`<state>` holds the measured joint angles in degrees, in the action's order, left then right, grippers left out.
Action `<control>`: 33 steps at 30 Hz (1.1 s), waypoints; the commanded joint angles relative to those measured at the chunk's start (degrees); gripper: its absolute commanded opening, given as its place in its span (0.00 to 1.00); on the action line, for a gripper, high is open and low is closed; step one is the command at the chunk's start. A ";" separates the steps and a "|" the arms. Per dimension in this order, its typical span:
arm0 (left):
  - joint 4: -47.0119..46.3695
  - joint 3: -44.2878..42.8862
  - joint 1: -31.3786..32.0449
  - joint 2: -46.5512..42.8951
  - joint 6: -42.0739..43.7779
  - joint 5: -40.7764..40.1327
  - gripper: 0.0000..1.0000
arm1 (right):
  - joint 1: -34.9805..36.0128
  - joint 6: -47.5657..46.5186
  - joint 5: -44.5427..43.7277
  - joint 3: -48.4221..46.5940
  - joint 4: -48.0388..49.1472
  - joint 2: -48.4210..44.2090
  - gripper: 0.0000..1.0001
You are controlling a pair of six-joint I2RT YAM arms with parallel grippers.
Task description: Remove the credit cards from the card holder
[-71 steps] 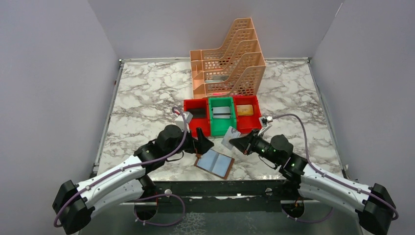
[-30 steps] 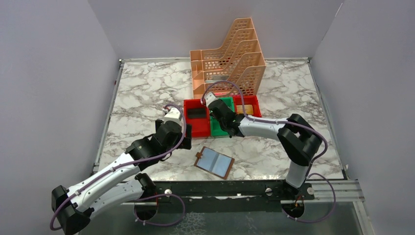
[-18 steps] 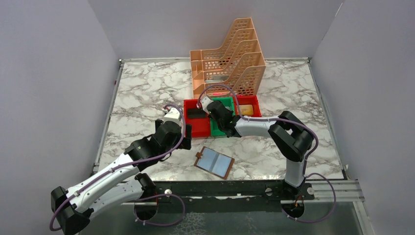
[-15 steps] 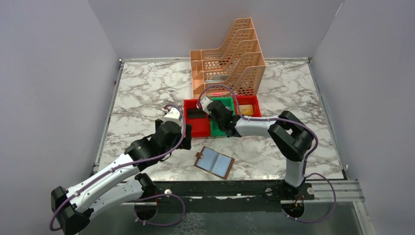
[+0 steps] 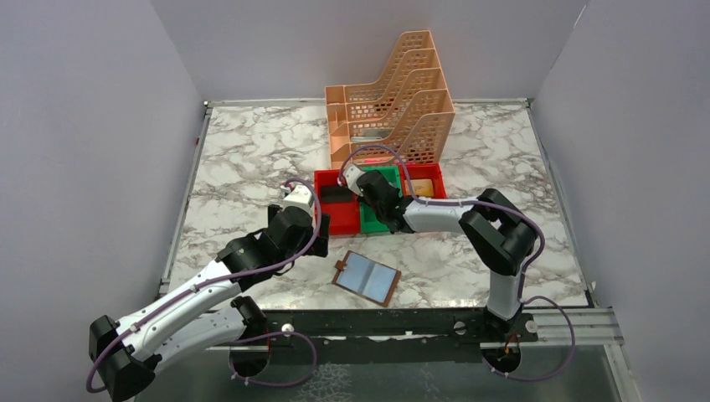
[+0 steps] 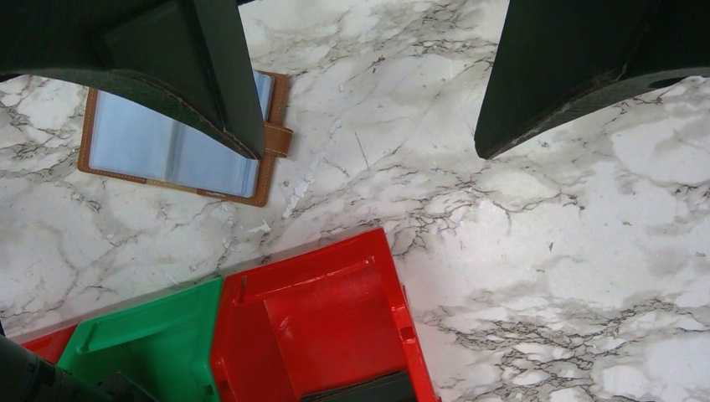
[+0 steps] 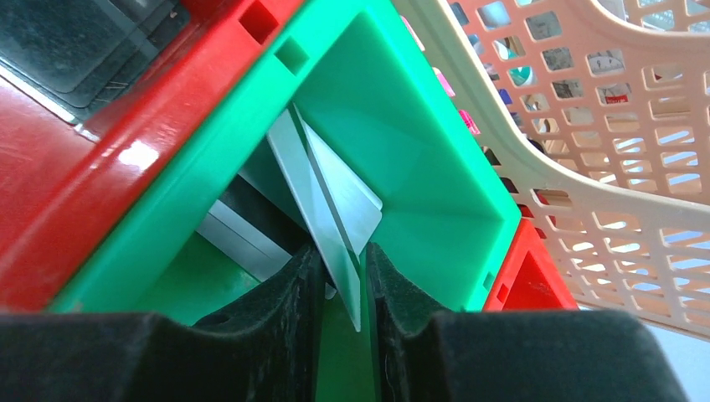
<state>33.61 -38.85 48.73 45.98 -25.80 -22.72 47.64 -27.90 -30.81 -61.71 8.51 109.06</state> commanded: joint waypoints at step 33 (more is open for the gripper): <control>0.42 -1.14 -0.30 -0.32 0.76 1.03 0.99 | -1.46 -27.46 11.50 12.98 25.18 -1.67 0.01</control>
<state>33.61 -38.85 48.71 46.19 -25.61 -22.52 46.94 -51.37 -20.69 -48.60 28.27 106.30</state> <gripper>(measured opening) 0.987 0.020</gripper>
